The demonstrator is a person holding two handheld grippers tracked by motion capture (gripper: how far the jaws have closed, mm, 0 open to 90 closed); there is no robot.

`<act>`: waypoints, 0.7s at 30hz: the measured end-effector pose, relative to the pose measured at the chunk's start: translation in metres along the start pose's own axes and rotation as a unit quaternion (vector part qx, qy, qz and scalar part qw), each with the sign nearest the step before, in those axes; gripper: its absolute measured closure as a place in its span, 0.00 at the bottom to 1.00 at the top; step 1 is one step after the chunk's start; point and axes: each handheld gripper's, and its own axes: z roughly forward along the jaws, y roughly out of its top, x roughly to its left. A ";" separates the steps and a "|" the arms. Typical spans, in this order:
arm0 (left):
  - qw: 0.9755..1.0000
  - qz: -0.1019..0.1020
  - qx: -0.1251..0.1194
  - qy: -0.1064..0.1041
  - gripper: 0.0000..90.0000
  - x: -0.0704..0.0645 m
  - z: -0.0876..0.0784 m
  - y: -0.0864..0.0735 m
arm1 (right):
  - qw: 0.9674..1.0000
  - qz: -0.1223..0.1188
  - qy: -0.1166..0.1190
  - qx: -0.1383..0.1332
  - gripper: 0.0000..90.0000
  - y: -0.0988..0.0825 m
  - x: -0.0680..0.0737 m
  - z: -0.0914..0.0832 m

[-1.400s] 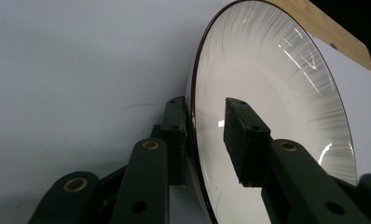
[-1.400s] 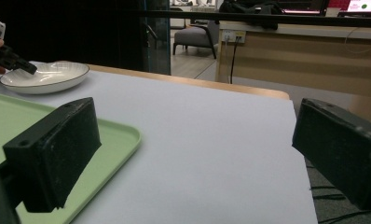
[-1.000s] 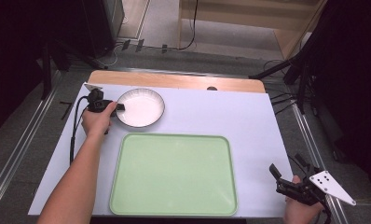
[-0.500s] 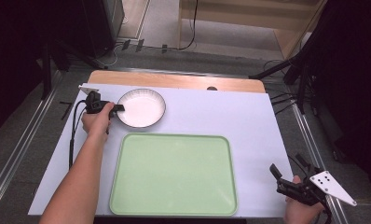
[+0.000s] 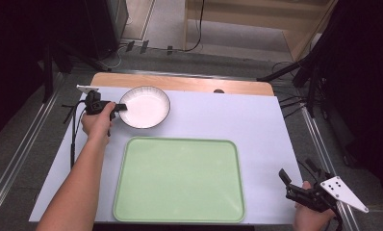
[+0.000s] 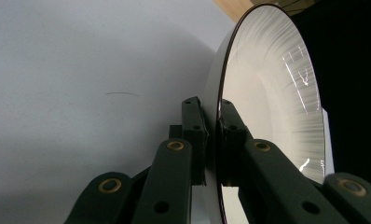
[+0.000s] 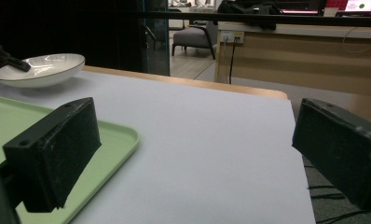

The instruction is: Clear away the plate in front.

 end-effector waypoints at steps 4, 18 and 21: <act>1.000 0.013 -0.002 -0.016 0.94 -0.006 -0.009 0.000 | 1.000 -0.001 0.001 -0.001 0.01 0.000 0.000 0.001; 0.998 0.053 0.001 -0.039 0.94 -0.025 -0.025 -0.005 | 1.000 -0.002 0.001 0.000 0.01 0.001 0.002 0.001; 0.997 0.065 0.004 -0.048 0.94 -0.033 -0.029 -0.009 | 1.000 -0.003 0.001 0.000 0.01 0.001 0.002 0.001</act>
